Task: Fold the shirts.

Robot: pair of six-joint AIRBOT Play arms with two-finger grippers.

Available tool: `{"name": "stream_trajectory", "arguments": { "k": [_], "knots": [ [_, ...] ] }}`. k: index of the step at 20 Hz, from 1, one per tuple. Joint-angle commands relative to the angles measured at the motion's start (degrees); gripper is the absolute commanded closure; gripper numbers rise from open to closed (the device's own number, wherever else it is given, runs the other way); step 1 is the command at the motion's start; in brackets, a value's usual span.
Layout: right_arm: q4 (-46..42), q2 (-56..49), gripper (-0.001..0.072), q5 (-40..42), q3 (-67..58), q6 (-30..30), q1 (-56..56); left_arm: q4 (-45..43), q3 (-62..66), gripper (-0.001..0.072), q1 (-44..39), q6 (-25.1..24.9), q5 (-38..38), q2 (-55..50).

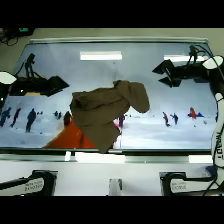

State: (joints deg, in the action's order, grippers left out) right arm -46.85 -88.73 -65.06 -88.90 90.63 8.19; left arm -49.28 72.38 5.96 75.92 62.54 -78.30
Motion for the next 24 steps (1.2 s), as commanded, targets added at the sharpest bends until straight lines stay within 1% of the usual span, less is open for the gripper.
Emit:
{"name": "stream_trajectory", "arguments": {
  "k": [1,2,3,4,5,6,8,10,14,16,17,18,19,20,22,24],
  "knots": [
    [-9.5,0.6,0.0125,-11.0,-0.7,-3.8,-0.7,-13.6,-1.1,0.0213,4.3,5.3,13.7,-0.6],
    [-13.4,0.6,0.0125,-13.2,0.5,-3.8,-2.5,-14.8,-3.2,0.0213,4.7,5.9,14.5,-0.6],
    [-15.4,0.6,0.0124,-13.1,2.4,-3.8,-4.4,-14.1,-6.1,0.0196,4.7,5.8,14.4,-0.7],
    [-15.2,0.4,0.0124,-11.7,4.8,-3.8,-6.3,-11.9,-9.3,0.0139,4.4,5.8,13.8,-0.8],
    [-14.1,-0.2,0.0122,-9.7,7.1,-3.6,-8.1,-8.3,-13.2,0.0061,3.7,5.7,12.1,-0.9],
    [-13.1,-1.1,0.0118,-8.2,8.7,-3.2,-9.6,-5.2,-17.0,0.0046,2.8,5.6,9.5,-0.9],
    [-11.8,-3.8,0.0106,-7.5,10.0,-2.6,-12.6,-1.0,-22.6,0.0047,0.5,5.6,3.8,-1.1],
    [-10.3,-6.5,0.0035,-7.5,10.0,-2.6,-15.0,0.2,-25.7,0.0047,-2.3,5.6,-0.6,-1.2],
    [-9.8,-9.3,0.002,-7.3,10.0,-2.5,-18.3,1.0,-26.0,0.0053,-5.4,5.9,-3.0,-3.5],
    [-9.8,-10.1,0.0017,-6.8,10.0,-2.1,-18.7,3.2,-26.0,0.0055,-5.6,5.8,-4.7,-4.6],
    [-9.9,-10.5,0.0017,-6.4,10.0,-1.7,-18.8,4.5,-26.0,0.009,-5.6,5.8,-5.4,-5.1],
    [-9.9,-10.9,0.0017,-6.3,10.0,-1.4,-18.8,5.3,-26.0,0.0175,-5.6,5.8,-6.3,-5.5],
    [-9.8,-11.3,0.0017,-6.1,10.0,-0.5,-18.8,5.4,-26.0,0.0292,-5.6,5.8,-7.1,-5.8],
    [-9.8,-11.8,0.0017,-5.9,10.0,0.4,-18.8,5.4,-26.0,0.0431,-5.6,5.8,-7.8,-5.9],
    [-9.6,-12.6,0.0017,-5.4,10.0,1.2,-18.8,5.4,-25.9,0.0657,-5.6,5.0,-8.2,-5.9],
    [-9.0,-13.4,0.0018,-4.6,10.0,1.7,-18.8,5.4,-25.4,0.067,-5.6,1.4,-8.2,-5.5]
  ]
}}
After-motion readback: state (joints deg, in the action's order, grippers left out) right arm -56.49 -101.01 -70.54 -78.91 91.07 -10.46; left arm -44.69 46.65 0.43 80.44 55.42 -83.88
